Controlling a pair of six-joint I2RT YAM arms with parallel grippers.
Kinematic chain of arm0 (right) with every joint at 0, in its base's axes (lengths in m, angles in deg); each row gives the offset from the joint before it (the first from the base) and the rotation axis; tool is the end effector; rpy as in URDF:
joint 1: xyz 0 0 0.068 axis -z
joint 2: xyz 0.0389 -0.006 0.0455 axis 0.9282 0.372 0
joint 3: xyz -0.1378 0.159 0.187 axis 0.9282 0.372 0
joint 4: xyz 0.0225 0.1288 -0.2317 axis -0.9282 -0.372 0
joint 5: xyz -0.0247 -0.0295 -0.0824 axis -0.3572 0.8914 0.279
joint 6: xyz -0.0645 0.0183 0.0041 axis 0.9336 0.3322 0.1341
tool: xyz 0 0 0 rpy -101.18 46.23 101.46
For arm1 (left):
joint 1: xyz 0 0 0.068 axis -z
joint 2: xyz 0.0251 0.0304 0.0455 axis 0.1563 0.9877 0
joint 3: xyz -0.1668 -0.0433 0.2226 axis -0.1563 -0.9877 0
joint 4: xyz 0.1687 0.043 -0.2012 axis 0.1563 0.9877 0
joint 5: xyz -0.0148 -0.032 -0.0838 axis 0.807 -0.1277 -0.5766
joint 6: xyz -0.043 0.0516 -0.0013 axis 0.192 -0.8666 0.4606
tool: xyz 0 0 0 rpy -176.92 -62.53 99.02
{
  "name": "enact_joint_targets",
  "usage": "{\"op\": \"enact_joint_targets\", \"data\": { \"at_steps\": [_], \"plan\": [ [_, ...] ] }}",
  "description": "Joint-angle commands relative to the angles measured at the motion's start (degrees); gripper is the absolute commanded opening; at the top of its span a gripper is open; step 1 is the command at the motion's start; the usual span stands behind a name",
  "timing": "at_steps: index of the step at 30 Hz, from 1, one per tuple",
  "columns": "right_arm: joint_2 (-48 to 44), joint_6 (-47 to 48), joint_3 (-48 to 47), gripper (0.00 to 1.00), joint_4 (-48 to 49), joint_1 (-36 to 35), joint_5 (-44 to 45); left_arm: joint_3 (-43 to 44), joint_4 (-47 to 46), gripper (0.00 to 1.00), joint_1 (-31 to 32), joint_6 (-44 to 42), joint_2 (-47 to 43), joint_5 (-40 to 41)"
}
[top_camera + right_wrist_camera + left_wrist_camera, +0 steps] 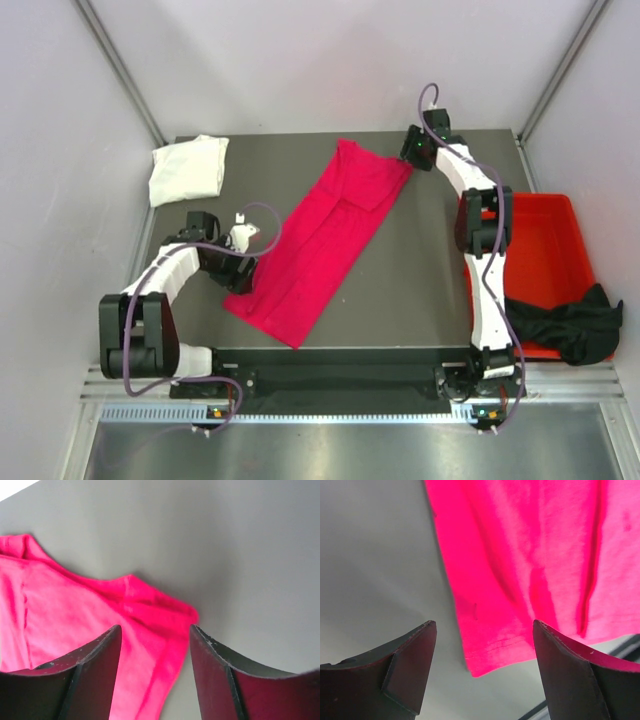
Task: Fold and stack the t-shirts
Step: Fold the tshirt
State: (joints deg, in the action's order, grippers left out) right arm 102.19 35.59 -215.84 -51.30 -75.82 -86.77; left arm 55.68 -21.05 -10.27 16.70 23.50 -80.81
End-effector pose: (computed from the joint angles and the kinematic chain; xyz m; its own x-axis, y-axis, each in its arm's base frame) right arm 0.5876 0.0836 0.1712 -0.6979 0.3711 -0.6126 0.1467 0.9112 0.3848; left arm 0.2447 -0.0173 0.1790 -0.7218 0.4954 -0.4833 0.6287 0.7614 -0.1585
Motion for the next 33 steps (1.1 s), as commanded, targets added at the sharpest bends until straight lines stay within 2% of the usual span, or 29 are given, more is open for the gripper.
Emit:
{"op": "enact_joint_targets", "data": {
  "at_steps": [1, 6, 11, 13, 15, 18, 19, 20, 22, 23, 27, 31, 32, 33],
  "plan": [
    [-13.67, 2.59, 7.21, 0.57, 2.77, 0.98, 5.68, -2.14, -6.44, 0.82, 0.22, 1.6, 1.84, 3.58],
    [-15.11, 1.36, 13.57, 0.56, 2.52, 0.98, 4.8, -1.97, -6.11, 0.8, 1.1, 1.17, 5.37, 5.7],
    [-9.49, -4.69, 14.72, 0.53, 3.66, 0.98, -1.96, -2.06, -4.44, 0.81, 5.67, -0.59, 9.13, 7.72],
    [-7.65, -8.02, 15.08, 0.49, 5.24, 1.07, -3.02, -1.36, -2.69, 0.76, 6.64, -1.2, 11.16, 7.98],
    [-6.67, -10.06, 15.17, 0.45, 7.08, 1.16, -4.69, -0.83, -1.02, 0.66, 7.08, -1.64, 13.19, 7.29],
    [-4.74, -13.22, 14.82, 0.26, 9.63, 1.07, -6.97, -0.56, 2.31, 0.45, 8.21, -3.48, 13.54, 4.04],
    [-3.86, -14.62, 14.47, 0.16, 10.33, 1.16, -7.15, -0.74, 3.37, 0.32, 8.74, -4.53, 13.37, 2.73],
    [-3.42, -15.25, 14.38, 0.11, 10.95, 1.24, -7.33, -0.82, 4.25, 0.27, 9.53, -5.15, 13.28, 0.45],
    [-1.58, -17.44, 12.8, 0.0, 13.41, 1.16, -7.86, -1.7, 6.1, 0.05, 13.04, -5.86, 12.75, -1.67],
    [-0.7, -18.06, 11.84, 0.0, 14.29, 0.98, -8.47, -2.4, 6.28, 0.0, 16.28, -6.04, 12.4, -2.29],
    [6.23, -21.75, 0.53, 0.0, 15.35, -0.25, -10.67, -2.23, 5.49, 0.0, 23.85, -4.89, 11.26, -1.94],
    [9.41, -24.39, -3.81, 0.01, 20.0, -1.74, -11.29, -1.7, 4.27, 0.0, 31.15, -3.93, 10.73, -2.64],
    [9.59, -24.91, -3.99, 0.02, 20.97, -1.83, -11.2, -1.53, 3.39, 0.01, 34.12, -3.41, 10.64, -2.3],
    [9.42, -25.44, -3.99, 0.1, 21.85, -1.83, -10.85, -1.18, 3.03, 0.03, 35.28, -2.71, 10.64, -2.3]
  ]
}}
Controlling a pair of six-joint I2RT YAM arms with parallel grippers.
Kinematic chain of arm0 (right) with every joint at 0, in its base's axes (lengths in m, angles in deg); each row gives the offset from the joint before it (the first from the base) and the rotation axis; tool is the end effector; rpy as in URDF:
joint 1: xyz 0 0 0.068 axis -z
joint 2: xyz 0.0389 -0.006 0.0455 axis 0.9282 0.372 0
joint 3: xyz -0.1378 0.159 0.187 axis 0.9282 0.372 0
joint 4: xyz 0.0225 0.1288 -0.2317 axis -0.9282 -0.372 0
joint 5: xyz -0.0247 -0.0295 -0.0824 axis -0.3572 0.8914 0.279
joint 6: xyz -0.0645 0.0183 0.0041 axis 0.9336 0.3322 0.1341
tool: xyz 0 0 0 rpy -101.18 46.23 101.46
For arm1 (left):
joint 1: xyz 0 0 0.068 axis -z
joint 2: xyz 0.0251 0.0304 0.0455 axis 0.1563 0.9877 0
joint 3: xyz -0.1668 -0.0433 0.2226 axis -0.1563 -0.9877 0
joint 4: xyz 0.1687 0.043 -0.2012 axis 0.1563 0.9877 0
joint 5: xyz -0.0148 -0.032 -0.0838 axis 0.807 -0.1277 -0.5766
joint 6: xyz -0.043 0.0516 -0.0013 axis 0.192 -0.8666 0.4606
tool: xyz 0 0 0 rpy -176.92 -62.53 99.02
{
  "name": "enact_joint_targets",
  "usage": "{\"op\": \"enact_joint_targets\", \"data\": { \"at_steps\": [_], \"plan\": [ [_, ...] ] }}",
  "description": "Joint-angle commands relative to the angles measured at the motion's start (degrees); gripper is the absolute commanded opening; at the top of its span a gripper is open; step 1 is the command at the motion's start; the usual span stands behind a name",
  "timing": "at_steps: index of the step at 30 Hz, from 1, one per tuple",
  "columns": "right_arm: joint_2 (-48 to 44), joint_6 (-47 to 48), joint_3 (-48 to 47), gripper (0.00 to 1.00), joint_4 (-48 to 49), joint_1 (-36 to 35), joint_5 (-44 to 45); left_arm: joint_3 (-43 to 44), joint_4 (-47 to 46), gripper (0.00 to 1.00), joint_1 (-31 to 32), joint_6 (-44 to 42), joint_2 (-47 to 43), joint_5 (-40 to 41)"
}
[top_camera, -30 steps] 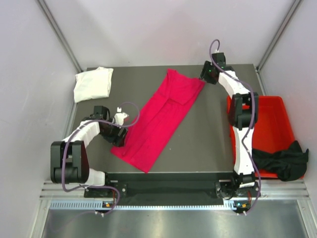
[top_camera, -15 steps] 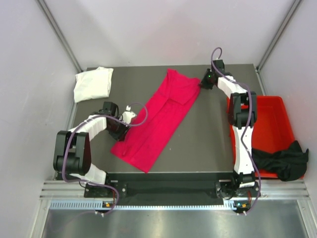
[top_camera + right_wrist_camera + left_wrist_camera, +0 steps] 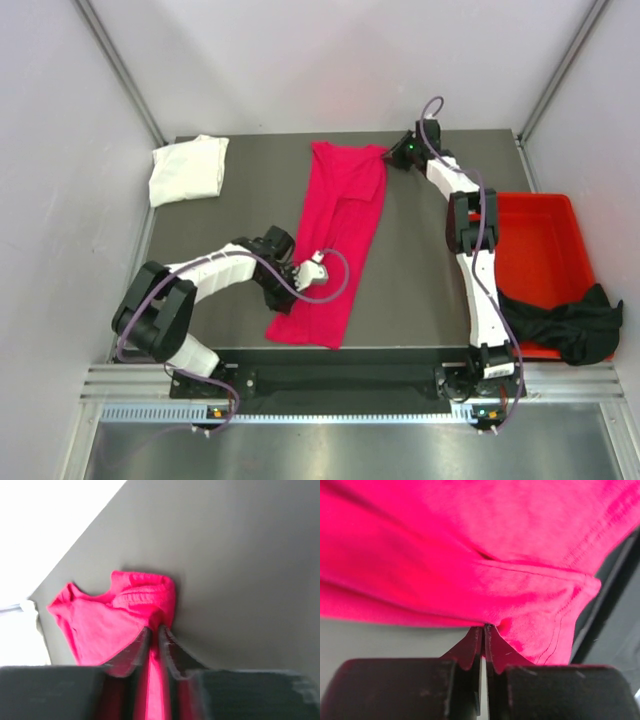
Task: Fold and stack the t-shirts
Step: Fold the tshirt
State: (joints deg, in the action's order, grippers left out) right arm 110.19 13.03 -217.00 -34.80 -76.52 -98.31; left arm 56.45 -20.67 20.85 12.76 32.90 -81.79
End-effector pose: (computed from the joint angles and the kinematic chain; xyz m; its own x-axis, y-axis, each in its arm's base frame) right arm 0.6131 0.1054 0.1256 -0.6403 0.6500 -0.4093 0.1894 0.6499 0.7360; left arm 0.2089 -0.1470 0.1450 -0.3579 0.8473 -0.3924 0.9287 0.2793 -0.2438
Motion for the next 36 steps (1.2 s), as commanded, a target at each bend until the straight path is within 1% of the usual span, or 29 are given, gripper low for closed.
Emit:
{"op": "enact_joint_targets", "data": {
  "at_steps": [1, 2, 3, 6, 7, 8, 9, 10, 11, 12, 13, 14, 15, 16, 17, 18, 20, 21, 22, 23, 24, 25, 26, 27, 28, 29, 31, 33, 36],
  "plan": [
    [1.24, -2.8, -2.84, 0.17, 5.44, -1.13, 0.78, -1.77, 2.49, 0.06, 4.86, 1.58, 0.9, -1.4],
    [0.81, -2.28, -2.84, 0.25, 5.18, -1.13, 0.87, -1.24, 2.74, 0.09, 5.39, 1.76, 0.46, -1.4],
    [-0.5, -0.71, -2.66, 0.39, 3.87, -1.13, 1.3, -1.07, 3.1, 0.16, 5.31, 2.02, -0.07, -1.31],
    [-6.04, 4.56, -0.04, 0.53, -0.09, -1.04, 3.59, -1.15, 4.68, 0.27, 5.22, 3.25, -5.41, 2.8],
    [-8.23, 5.97, 1.37, 0.55, -1.05, -1.04, 4.55, -1.59, 4.94, 0.32, 4.96, 3.95, -6.74, 6.12],
    [-10.51, 7.46, 3.21, 0.57, -3.06, -0.96, 6.74, -1.68, 5.29, 0.36, 4.7, 4.4, -7.97, 7.64],
    [-15.84, 9.83, 8.1, 0.6, -3.78, -1.04, 7.98, -1.85, 6.43, 0.45, 4.26, 5.1, -10.25, 9.13],
    [-19.03, 10.9, 11.37, 0.61, -4.22, -1.04, 9.03, -2.03, 6.96, 0.48, 2.86, 5.28, -11.23, 10.1],
    [-25.85, 12.56, 19.41, 0.61, -4.31, -1.13, 10.87, -2.38, 7.49, 0.51, 2.07, 5.8, -12.28, 11.59],
    [-29.66, 13.27, 23.75, 0.62, -4.14, -1.31, 11.93, -2.56, 8.28, 0.55, 1.19, 6.15, -14.29, 12.04],
    [-33.44, 13.98, 28.58, 0.62, -3.7, -2.0, 12.99, -3.08, 8.63, 0.56, -0.47, 6.33, -15.36, 12.39],
    [-41.13, 15.2, 38.2, 0.62, -2.92, -2.53, 14.56, -3.35, 9.07, 0.57, -1.27, 6.51, -16.5, 12.31],
    [-44.95, 15.74, 43.08, 0.62, -2.73, -3.32, 15.19, -3.7, 9.25, 0.57, -1.98, 6.77, -19.03, 12.31],
    [-48.56, 16.09, 47.74, 0.62, -2.56, -5.24, 15.37, -4.4, 8.82, 0.57, -3.38, 7.03, -20.19, 12.4],
    [-55.38, 16.09, 56.84, 0.62, -2.64, -6.31, 15.02, -4.84, 8.29, 0.58, -4.0, 7.82, -21.59, 13.01],
    [-58.49, 15.83, 60.93, 0.62, -3.08, -7.71, 14.5, -5.28, 7.76, 0.58, -4.44, 8.18, -24.22, 13.27],
    [-64.21, 14.61, 68.32, 0.62, -5.0, -12.19, 12.48, -6.07, 5.65, 0.59, -5.15, 9.05, -26.69, 13.54],
    [-69.02, 13.38, 74.27, 0.62, -6.06, -16.38, 12.21, -6.25, 5.3, 0.58, -5.15, 9.32, -29.14, 13.37],
    [-70.99, 12.5, 76.94, 0.62, -7.29, -18.77, 11.86, -6.42, 4.34, 0.58, -5.15, 9.5, -30.3, 13.63],
    [-73.09, 9.53, 79.67, 0.62, -8.61, -21.23, 11.16, -6.6, 3.63, 0.59, -5.15, 10.28, -31.7, 14.24],
    [-77.03, 7.41, 85.26, 0.62, -8.71, -23.69, 10.63, -6.69, 2.93, 0.59, -5.15, 10.72, -34.24, 15.29],
    [-78.72, 4.87, 88.19, 0.62, -8.45, -28.94, 10.54, -7.21, 2.4, 0.59, -5.15, 10.73, -35.57, 15.3],
    [-82.13, -0.64, 93.18, 0.61, -6.53, -31.6, 10.02, -7.48, 2.4, 0.59, -5.15, 10.73, -36.8, 15.3],
    [-83.65, -3.13, 95.23, 0.61, -5.55, -34.07, 9.84, -7.65, 2.4, 0.59, -5.15, 10.73, -38.55, 15.3],
    [-84.79, -5.68, 96.82, 0.61, -4.67, -38.44, 10.01, -8.09, 2.4, 0.59, -5.06, 10.73, -39.09, 15.3],
    [-86.81, -10.4, 99.35, 0.61, -2.58, -40.75, 11.75, -8.27, 2.4, 0.59, -5.06, 10.73, -39.45, 15.3],
    [-87.44, -14.21, 101.04, 0.59, -0.28, -46.27, 13.17, -8.53, 2.4, 0.59, -5.06, 10.73, -40.06, 15.3],
    [-85.6, -18.17, 102.45, 0.57, 2.71, -50.24, 14.05, -8.27, 2.4, 0.59, -5.06, 10.73, -39.98, 15.3],
    [-80.6, -21.16, 104.47, 0.56, 9.03, -52.37, 10.98, -7.48, 2.4, 0.59, -5.06, 10.73, -39.98, 15.3]
  ]
}}
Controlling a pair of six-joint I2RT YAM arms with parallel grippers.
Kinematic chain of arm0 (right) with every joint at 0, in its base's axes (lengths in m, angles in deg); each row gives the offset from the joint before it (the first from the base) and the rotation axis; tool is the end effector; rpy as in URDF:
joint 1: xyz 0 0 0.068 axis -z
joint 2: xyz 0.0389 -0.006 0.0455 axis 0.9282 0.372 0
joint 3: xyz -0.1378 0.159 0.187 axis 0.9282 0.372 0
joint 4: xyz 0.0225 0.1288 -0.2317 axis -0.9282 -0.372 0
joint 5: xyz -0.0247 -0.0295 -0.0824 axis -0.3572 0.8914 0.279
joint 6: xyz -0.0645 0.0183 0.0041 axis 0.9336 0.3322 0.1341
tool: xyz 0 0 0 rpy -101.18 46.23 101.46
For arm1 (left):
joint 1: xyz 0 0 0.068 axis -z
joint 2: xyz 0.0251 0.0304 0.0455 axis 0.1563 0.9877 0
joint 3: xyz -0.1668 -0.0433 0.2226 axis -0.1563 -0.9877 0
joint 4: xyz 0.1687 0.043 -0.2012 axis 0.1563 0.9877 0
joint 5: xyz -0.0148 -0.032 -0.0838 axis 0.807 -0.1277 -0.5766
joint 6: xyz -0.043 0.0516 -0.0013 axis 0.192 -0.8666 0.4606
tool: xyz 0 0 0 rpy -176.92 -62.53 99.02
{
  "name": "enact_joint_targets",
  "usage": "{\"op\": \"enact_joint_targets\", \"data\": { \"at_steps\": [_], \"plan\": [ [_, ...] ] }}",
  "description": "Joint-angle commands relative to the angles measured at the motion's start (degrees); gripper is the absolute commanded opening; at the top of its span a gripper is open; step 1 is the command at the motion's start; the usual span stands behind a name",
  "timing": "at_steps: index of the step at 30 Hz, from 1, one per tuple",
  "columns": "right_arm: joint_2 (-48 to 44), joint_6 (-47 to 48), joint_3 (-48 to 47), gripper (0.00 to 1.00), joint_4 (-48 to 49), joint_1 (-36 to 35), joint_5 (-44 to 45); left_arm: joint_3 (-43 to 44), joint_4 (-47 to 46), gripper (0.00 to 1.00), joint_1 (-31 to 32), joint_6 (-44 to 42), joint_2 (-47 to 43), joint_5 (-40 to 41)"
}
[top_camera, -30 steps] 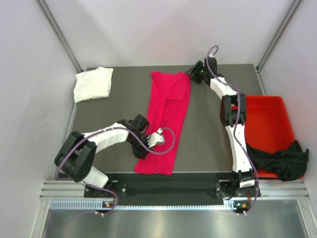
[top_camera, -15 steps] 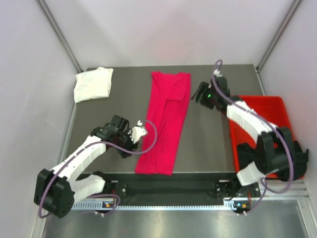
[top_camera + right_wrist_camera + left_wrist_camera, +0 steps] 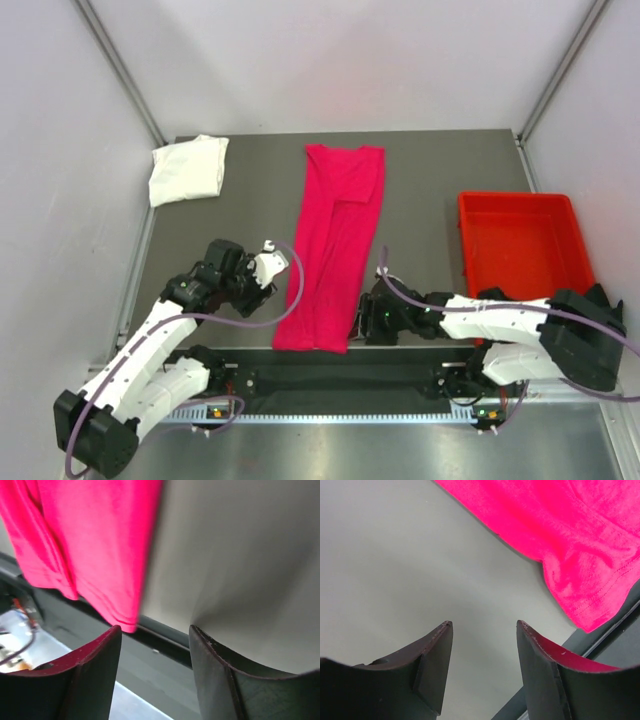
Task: Fold and stack the t-shirts
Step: Fold the tshirt
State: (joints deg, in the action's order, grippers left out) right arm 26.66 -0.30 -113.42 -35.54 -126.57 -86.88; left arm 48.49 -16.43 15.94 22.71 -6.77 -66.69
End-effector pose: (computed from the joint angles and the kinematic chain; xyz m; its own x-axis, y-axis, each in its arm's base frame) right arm 0.1136 0.1936 0.1413 -0.9740 0.1174 -0.1940 -0.0074 0.8387 0.5446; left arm 0.1486 -0.0803 0.2308 -0.3959 0.6985 -0.5960 0.8012 0.5800 0.1475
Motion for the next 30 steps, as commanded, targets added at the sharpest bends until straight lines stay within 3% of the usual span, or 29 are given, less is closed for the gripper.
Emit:
{"op": "enact_joint_targets", "data": {
  "at_steps": [1, 4, 7, 8, 9, 11, 17, 20, 25, 27, 30],
  "plan": [
    [4.26, -8.54, 1.42, 0.56, 12.75, -2.58, -0.89, 0.82, -1.84, 0.59, -0.14, 0.78, -0.31, 0.19],
    [8.22, -10.65, 2.3, 0.5, 19.08, -3.29, -2.73, 0.57, -1.84, 0.59, -0.14, 0.78, -0.13, 0.19],
    [10.77, -11.0, 2.21, 0.3, 21.47, -3.29, -4.49, 0.48, -1.84, 0.59, -0.05, 0.78, 0.31, 0.19],
    [10.6, -11.0, 2.39, 0.17, 21.39, -3.2, -4.58, 0.48, -1.84, 0.59, -0.05, 0.78, 0.57, 0.19],
    [10.16, -10.92, 2.74, 0.09, 21.04, -2.68, -4.5, 0.13, -1.84, 0.59, -0.05, 0.78, 0.57, 0.19],
    [6.67, -11.09, 5.01, 0.0, 18.32, -2.06, -4.32, -0.31, -1.84, 0.59, 0.03, 0.78, 0.75, 0.19],
    [-7.3, -10.22, 13.02, 0.0, 7.17, 3.82, -4.94, -1.1, -1.84, 0.59, 3.89, 0.78, 2.06, 0.19],
    [-11.37, -8.02, 12.85, 0.0, 1.53, 6.64, -5.2, -3.03, -1.84, 0.59, 9.07, 0.78, 3.29, 0.19],
    [-11.46, -5.65, 12.76, 0.0, -1.72, 8.66, -6.96, -11.2, -1.84, 0.59, 23.65, 0.78, 3.21, 0.19],
    [-10.76, -5.03, 12.68, 0.06, -1.99, 8.76, -6.96, -14.1, -1.84, 0.59, 29.27, 0.78, 2.86, 0.19],
    [-9.09, -4.06, 11.71, 0.23, -1.03, 8.76, -8.19, -16.3, -1.84, 0.59, 31.23, 0.78, 2.33, 0.19]
  ]
}}
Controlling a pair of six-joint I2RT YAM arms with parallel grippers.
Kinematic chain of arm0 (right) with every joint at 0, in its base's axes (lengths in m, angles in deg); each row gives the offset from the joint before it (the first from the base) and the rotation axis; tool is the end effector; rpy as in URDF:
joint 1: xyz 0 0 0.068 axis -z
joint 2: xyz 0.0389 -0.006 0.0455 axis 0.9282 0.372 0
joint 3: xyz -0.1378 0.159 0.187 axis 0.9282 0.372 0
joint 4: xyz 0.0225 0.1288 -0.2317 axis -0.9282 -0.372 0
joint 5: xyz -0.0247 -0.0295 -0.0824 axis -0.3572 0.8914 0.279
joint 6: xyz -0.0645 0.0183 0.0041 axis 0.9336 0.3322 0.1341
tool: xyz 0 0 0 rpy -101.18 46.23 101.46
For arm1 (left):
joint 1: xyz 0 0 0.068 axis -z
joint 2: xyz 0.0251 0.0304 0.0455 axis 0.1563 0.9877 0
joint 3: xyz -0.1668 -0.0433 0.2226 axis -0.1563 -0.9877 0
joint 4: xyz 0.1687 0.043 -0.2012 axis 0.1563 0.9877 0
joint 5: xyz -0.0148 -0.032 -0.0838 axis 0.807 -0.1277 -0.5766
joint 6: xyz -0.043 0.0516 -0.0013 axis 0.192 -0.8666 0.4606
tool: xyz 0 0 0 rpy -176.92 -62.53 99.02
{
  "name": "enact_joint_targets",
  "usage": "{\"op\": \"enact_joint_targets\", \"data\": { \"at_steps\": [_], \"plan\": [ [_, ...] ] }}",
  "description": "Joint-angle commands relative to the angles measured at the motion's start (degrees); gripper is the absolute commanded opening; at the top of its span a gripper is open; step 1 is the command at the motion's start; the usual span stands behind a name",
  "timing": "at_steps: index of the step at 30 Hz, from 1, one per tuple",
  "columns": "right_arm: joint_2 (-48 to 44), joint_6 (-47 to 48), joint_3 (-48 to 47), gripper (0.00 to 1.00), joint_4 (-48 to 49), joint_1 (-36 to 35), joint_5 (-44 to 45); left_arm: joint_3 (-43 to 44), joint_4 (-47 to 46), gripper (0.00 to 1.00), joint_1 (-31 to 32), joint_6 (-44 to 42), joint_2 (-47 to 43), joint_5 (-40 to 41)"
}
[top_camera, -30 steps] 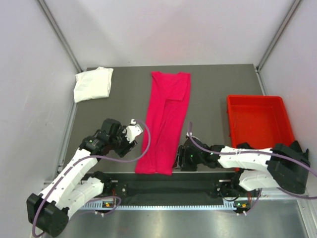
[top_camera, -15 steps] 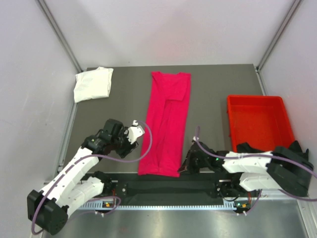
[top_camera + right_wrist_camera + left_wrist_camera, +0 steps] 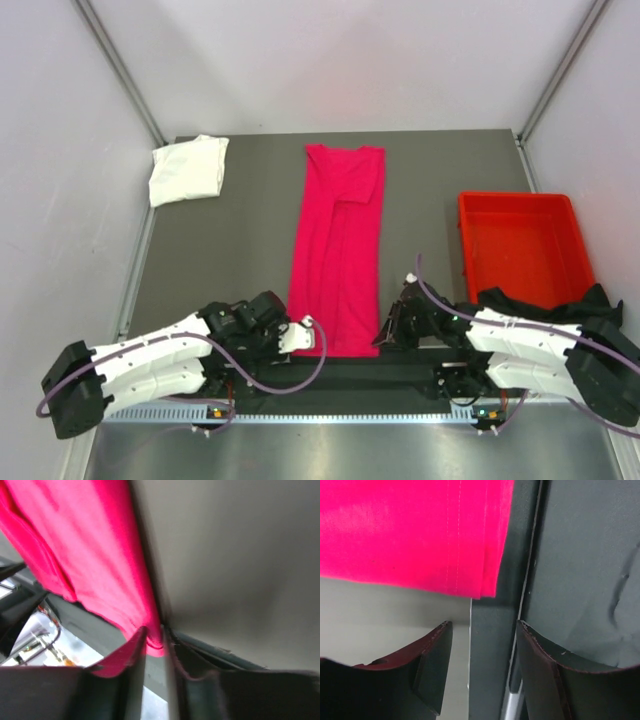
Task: Fold and stack the t-shirts
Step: Fold the tshirt
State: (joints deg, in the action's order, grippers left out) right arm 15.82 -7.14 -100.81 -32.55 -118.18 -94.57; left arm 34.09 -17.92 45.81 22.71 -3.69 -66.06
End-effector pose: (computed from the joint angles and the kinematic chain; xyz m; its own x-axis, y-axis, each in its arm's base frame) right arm 0.1038 0.1420 0.1147 -0.9568 0.2886 -0.0339 0.2074 0.7601 0.6159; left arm 0.0740 -0.1216 0.1457 -0.0757 0.9185 -0.3882 0.9958 0.0897 0.0179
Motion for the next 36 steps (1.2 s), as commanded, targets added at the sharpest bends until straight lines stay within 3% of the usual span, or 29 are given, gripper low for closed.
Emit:
{"op": "enact_joint_targets", "data": {
  "at_steps": [1, 2, 3, 4, 5, 6, 13, 19, 24, 30, 36],
  "plan": [
    [1.93, 3.3, -1.51, 0.26, -3.93, 0.45, -0.67, -2.43, -0.36, 0.59, 1.36, 0.78, -1.1, -0.44],
    [2.28, 3.57, -1.78, 0.31, -4.02, 0.45, -0.58, -2.96, -41.86, 0.59, 1.27, 0.78, -2.15, -0.44],
    [2.45, 3.57, -1.87, 0.33, -3.49, 0.45, -0.58, -3.66, -24.53, 0.59, 1.35, 0.78, -2.85, -0.44],
    [2.63, 3.57, -2.04, 0.34, -3.14, 0.28, -0.84, -4.01, -25.31, 0.59, 1.36, -26.71, -3.38, -0.44],
    [2.89, 3.48, -1.78, 0.35, -2.53, 0.36, -1.28, -4.28, -25.75, 1.0, 1.36, -26.81, -4.78, -16.36],
    [3.07, 3.4, -1.78, 0.35, -1.39, 0.36, -1.63, -4.72, -26.45, 0.65, 1.44, -26.9, -5.4, -16.78],
    [6.32, 2.43, -1.69, 0.36, 2.05, -0.6, -3.48, -6.65, -26.38, 0.64, 1.44, -31.99, -2.88, -15.91],
    [5.8, 4.28, -2.93, 0.37, -0.85, -1.04, -2.69, -0.42, -9.45, 0.63, 1.36, -37.17, -4.6, -15.38],
    [5.45, 4.71, -2.66, 0.37, -0.77, -0.96, -2.78, 2.58, -0.98, 0.64, 1.36, -39.03, -5.68, -14.34],
    [5.97, 5.07, -2.92, 0.36, 0.81, -0.96, -2.78, -1.55, -9.93, 0.63, 1.36, -37.98, -0.4, -8.44],
    [7.29, 5.07, -3.45, 0.36, 2.22, -0.96, -4.19, -2.34, -10.99, 0.63, 1.36, -38.77, 0.04, -10.28]
  ]
}}
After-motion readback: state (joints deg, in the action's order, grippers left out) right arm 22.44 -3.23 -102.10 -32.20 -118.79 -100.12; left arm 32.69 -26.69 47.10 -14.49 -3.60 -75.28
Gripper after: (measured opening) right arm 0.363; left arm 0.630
